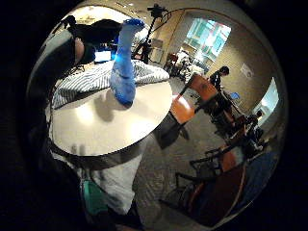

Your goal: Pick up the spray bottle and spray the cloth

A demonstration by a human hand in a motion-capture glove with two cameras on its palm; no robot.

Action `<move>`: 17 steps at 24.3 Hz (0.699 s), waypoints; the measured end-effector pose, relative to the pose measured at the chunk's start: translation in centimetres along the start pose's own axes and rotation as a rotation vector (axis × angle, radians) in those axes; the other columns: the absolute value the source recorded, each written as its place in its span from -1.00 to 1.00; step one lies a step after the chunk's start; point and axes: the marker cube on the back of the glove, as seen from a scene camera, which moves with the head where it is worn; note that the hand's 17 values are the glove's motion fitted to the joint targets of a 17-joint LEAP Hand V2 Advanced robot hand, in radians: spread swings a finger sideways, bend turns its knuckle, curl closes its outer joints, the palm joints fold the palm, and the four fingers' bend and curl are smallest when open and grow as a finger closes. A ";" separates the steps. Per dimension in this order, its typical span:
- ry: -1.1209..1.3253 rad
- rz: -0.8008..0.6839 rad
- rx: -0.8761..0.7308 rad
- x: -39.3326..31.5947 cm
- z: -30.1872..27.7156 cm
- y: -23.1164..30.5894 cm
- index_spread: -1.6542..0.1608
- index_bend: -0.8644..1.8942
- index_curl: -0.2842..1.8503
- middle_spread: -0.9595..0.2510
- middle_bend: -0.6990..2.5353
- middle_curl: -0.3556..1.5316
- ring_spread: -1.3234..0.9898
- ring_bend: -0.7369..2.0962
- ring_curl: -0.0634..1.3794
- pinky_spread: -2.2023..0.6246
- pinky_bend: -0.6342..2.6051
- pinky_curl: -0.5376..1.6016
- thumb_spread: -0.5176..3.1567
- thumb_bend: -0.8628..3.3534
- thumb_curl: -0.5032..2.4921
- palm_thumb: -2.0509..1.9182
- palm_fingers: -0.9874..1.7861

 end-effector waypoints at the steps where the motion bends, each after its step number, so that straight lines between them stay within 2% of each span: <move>1: -0.004 0.010 -0.008 0.1 0.1 0.1 0.42 -0.31 -0.55 0.45 -0.33 -0.31 0.04 -0.17 -0.51 0.66 -0.46 -0.26 -0.19 -0.49 -0.48 0.37 0.36; 4: -0.067 0.077 -0.051 0.7 0.7 0.3 0.42 -0.30 -0.55 0.45 -0.34 -0.30 0.04 -0.17 -0.50 0.66 -0.46 -0.25 -0.18 -0.50 -0.47 0.37 0.35; 8: -0.300 0.225 -0.115 2.5 1.8 0.4 0.42 -0.31 -0.55 0.45 -0.34 -0.28 0.04 -0.18 -0.48 0.67 -0.44 -0.23 -0.17 -0.52 -0.46 0.37 0.32; 17: -0.626 0.436 -0.044 5.6 3.2 -0.2 0.43 -0.31 -0.56 0.49 -0.36 -0.26 0.06 -0.17 -0.46 0.70 -0.42 -0.20 -0.16 -0.55 -0.45 0.38 0.29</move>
